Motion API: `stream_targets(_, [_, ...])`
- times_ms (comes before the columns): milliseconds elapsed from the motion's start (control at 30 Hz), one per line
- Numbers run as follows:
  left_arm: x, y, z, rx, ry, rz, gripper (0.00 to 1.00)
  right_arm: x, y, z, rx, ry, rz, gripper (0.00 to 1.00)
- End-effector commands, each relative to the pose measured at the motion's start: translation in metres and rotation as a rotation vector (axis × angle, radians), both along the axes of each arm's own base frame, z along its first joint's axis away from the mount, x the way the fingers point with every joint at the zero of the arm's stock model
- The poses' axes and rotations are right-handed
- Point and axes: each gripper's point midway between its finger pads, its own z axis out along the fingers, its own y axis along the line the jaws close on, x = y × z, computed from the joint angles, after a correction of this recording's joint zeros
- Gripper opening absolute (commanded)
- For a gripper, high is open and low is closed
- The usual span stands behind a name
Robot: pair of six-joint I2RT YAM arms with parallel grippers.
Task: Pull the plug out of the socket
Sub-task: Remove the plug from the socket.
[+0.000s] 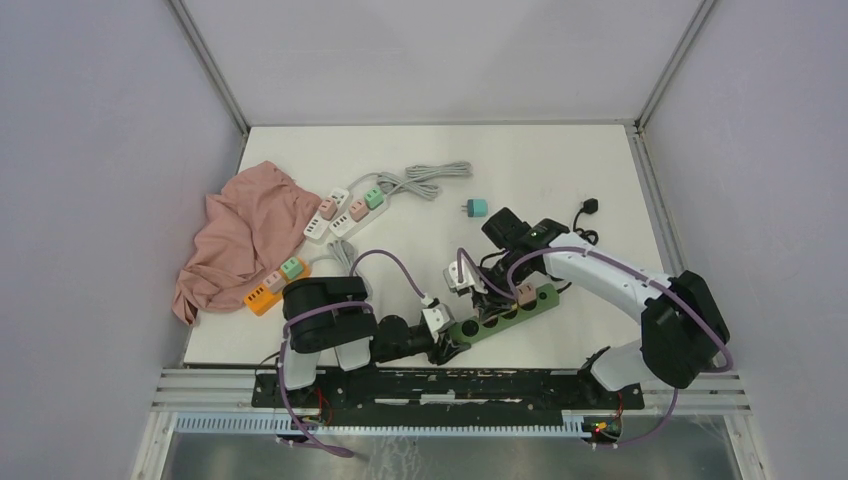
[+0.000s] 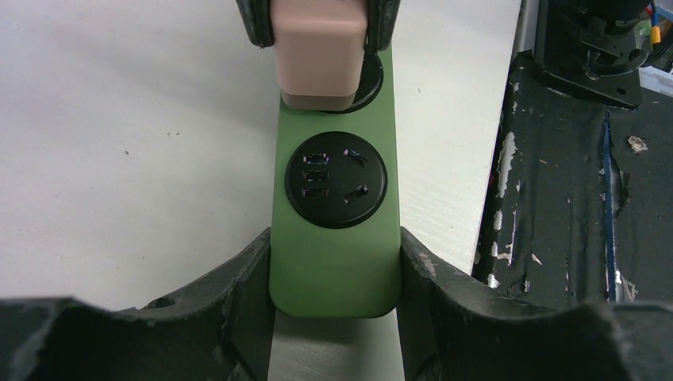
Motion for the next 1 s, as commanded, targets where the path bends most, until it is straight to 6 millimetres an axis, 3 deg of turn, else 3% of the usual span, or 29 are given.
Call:
stream_targets(0, [0.013, 0.001, 0.003, -0.015, 0.009, 0.067, 0.03, 0.009, 0.019, 0.034, 0.142, 0.060, -0.051, 0.00])
stream_targets(133, [0.013, 0.000, 0.002, -0.012, 0.008, 0.061, 0.03, 0.004, 0.000, 0.041, 0.173, 0.043, -0.024, 0.00])
stream_targets(233, [0.013, -0.002, 0.003, -0.016, 0.007, 0.055, 0.03, -0.013, 0.002, 0.048, 0.232, 0.080, 0.039, 0.00])
stream_targets(367, [0.012, -0.001, 0.003, -0.017, 0.011, 0.057, 0.03, -0.015, 0.007, 0.054, 0.237, 0.126, 0.049, 0.00])
stream_targets(533, [0.013, 0.000, 0.003, -0.015, 0.011, 0.061, 0.03, -0.002, 0.010, 0.064, 0.260, 0.169, -0.042, 0.00])
stream_targets(700, [0.015, 0.000, 0.003, -0.018, 0.010, 0.075, 0.05, 0.041, 0.010, 0.080, 0.352, 0.249, -0.266, 0.00])
stream_targets(767, [0.016, 0.001, 0.003, -0.014, 0.015, 0.086, 0.22, 0.066, 0.009, 0.081, 0.382, 0.281, -0.401, 0.00])
stream_targets(867, [0.019, 0.003, 0.003, -0.018, 0.021, 0.109, 0.59, 0.104, 0.002, 0.077, 0.394, 0.279, -0.600, 0.00])
stream_targets(967, [0.023, 0.006, 0.008, -0.028, 0.020, 0.139, 0.79, 0.137, -0.007, 0.069, 0.364, 0.268, -0.773, 0.00])
